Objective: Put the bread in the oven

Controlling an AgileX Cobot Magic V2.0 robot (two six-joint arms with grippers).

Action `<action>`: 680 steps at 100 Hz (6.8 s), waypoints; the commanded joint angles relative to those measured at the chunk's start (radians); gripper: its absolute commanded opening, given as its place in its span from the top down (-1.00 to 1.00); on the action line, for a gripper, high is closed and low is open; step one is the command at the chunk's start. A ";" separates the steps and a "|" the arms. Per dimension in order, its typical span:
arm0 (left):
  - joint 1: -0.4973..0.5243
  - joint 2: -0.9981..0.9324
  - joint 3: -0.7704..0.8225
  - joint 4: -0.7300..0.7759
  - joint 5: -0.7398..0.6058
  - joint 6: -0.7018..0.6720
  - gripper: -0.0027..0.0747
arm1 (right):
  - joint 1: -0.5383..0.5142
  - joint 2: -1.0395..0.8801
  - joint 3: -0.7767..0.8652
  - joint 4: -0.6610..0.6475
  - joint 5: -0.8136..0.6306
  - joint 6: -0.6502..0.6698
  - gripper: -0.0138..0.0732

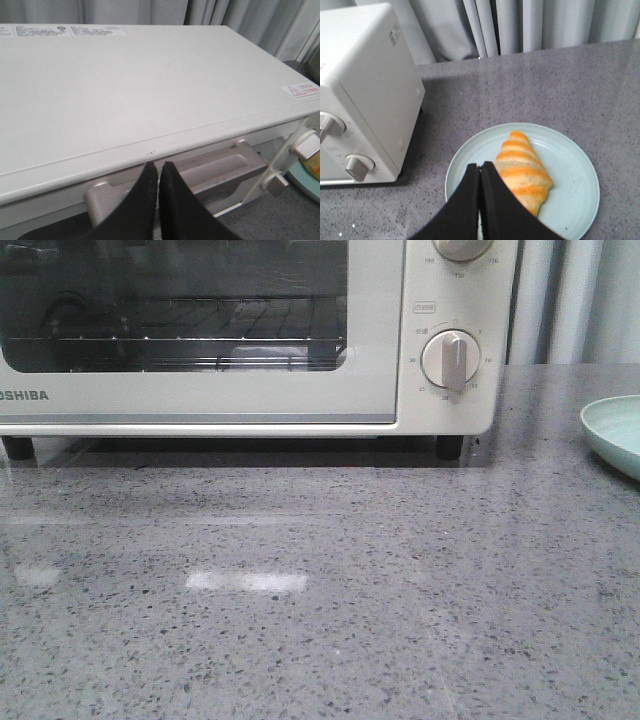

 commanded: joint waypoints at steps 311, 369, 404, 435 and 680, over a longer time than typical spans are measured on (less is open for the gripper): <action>-0.149 -0.517 0.137 0.207 -0.298 0.002 0.99 | -0.004 1.031 -0.471 -0.140 0.378 -0.049 0.33; 0.430 -0.518 0.024 0.240 -0.065 -0.007 0.99 | 0.223 0.805 -0.471 -0.133 0.528 -0.055 0.84; 0.507 -0.518 0.024 0.208 -0.058 -0.007 0.99 | 0.592 0.615 -0.471 -0.172 0.549 0.005 0.84; 0.507 -0.518 0.024 0.180 -0.058 -0.007 0.99 | 0.838 0.648 -0.478 -0.212 0.549 0.014 0.84; 0.507 -0.536 0.025 0.176 -0.025 -0.007 0.99 | 1.036 1.221 -0.972 -0.674 0.260 -0.062 -0.36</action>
